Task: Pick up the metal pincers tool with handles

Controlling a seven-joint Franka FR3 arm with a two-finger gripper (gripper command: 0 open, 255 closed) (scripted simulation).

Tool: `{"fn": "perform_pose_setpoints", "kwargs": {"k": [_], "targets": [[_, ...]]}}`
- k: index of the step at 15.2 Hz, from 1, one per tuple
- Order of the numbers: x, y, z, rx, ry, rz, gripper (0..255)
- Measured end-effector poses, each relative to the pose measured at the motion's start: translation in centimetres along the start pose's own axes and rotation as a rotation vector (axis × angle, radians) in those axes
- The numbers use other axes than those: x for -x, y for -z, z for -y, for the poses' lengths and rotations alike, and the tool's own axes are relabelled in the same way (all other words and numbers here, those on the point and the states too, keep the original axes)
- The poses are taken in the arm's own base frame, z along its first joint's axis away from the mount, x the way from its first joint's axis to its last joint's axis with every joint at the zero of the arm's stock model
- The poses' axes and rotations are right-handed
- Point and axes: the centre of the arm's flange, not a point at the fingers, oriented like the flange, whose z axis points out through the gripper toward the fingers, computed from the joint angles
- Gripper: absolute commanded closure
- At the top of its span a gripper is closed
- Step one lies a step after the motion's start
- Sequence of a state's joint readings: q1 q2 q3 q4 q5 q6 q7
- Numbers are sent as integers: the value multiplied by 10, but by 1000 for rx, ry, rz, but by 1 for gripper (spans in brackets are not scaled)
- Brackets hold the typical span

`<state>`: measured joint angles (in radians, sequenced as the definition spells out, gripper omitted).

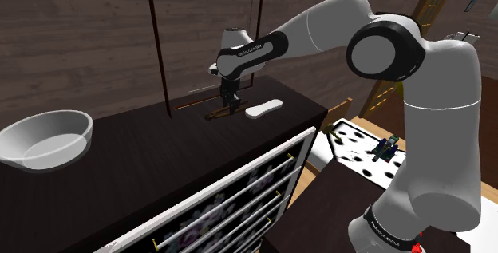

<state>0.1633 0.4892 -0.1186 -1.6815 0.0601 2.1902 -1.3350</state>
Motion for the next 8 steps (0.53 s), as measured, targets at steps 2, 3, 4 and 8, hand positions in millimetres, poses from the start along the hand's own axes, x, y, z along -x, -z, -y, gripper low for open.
{"fn": "perform_pose_setpoints", "kwargs": {"k": [2,3,4,8], "targets": [[0,0,0,0,0,0,255],[0,0,0,0,0,0,255],[0,0,0,0,0,0,255],[0,15,1,-4,-1,1,255]]}}
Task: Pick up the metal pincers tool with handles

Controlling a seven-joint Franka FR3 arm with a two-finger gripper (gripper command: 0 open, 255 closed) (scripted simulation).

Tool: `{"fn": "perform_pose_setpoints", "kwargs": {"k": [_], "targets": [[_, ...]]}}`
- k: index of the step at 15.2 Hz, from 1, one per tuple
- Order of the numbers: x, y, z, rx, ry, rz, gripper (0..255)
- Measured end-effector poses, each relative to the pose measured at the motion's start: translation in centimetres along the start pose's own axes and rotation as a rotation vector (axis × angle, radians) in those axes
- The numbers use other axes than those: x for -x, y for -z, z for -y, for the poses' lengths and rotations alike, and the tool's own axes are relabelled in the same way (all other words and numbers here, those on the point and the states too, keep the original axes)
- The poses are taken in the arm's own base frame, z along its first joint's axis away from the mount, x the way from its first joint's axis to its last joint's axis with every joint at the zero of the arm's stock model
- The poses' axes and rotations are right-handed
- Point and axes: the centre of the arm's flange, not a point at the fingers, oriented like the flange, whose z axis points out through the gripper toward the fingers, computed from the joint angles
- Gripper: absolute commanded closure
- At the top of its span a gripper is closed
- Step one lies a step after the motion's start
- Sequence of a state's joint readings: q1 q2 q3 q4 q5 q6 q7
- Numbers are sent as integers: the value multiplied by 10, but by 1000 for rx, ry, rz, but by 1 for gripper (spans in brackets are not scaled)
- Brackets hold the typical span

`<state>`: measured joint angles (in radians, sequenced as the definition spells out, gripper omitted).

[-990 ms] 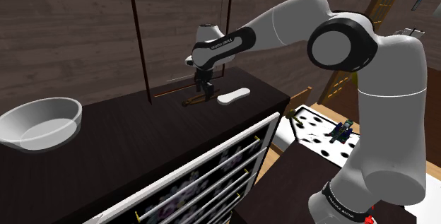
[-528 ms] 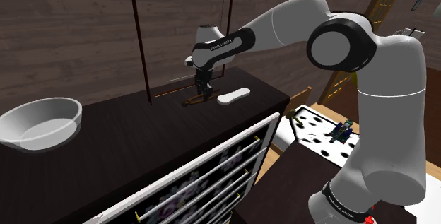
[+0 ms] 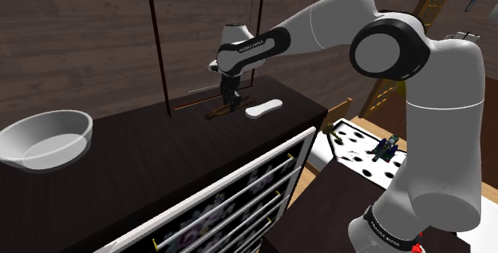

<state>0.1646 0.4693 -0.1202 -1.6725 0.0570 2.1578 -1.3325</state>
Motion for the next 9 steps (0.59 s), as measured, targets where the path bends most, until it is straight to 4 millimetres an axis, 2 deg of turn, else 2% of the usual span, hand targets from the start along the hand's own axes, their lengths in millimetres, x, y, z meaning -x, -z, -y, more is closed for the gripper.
{"fn": "perform_pose_setpoints", "kwargs": {"k": [9], "targets": [[0,48,-2,1,0,0,255]]}}
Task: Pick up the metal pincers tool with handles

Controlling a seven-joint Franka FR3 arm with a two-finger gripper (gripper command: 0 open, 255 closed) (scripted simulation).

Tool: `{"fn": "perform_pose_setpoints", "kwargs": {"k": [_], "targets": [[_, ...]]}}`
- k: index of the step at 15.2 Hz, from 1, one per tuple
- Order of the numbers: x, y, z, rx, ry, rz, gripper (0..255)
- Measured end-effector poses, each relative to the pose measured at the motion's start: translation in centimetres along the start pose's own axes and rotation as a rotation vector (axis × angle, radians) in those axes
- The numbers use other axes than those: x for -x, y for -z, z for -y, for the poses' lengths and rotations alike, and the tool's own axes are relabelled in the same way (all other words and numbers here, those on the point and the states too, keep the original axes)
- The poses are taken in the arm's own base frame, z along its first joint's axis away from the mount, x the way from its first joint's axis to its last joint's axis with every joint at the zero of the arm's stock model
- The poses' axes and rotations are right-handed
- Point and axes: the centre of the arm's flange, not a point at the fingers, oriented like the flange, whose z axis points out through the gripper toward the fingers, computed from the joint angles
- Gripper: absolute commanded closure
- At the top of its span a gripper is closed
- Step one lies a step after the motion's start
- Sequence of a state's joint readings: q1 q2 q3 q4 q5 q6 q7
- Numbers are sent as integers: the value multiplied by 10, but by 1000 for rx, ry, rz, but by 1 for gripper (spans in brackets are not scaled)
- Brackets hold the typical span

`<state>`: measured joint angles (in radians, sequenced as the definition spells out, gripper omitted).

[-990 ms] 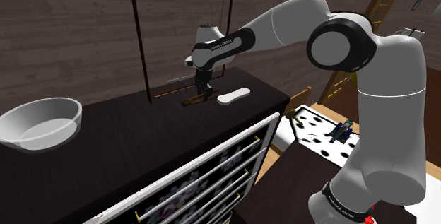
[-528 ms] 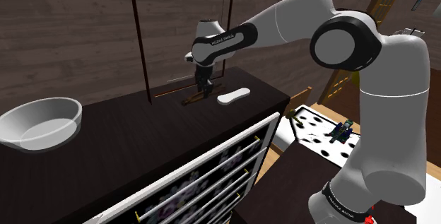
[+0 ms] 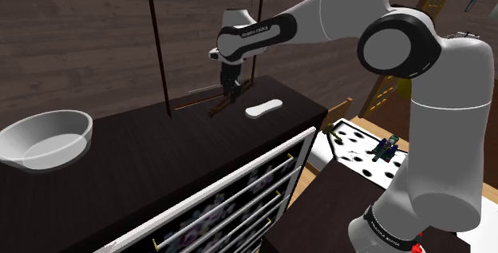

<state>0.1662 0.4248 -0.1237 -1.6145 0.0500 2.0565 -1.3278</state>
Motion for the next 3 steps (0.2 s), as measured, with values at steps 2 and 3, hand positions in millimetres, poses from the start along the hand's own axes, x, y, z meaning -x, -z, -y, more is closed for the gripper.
{"fn": "perform_pose_setpoints", "kwargs": {"k": [2,3], "targets": [[1,10,-1,0,0,0,255],[0,13,0,0,0,0,255]]}}
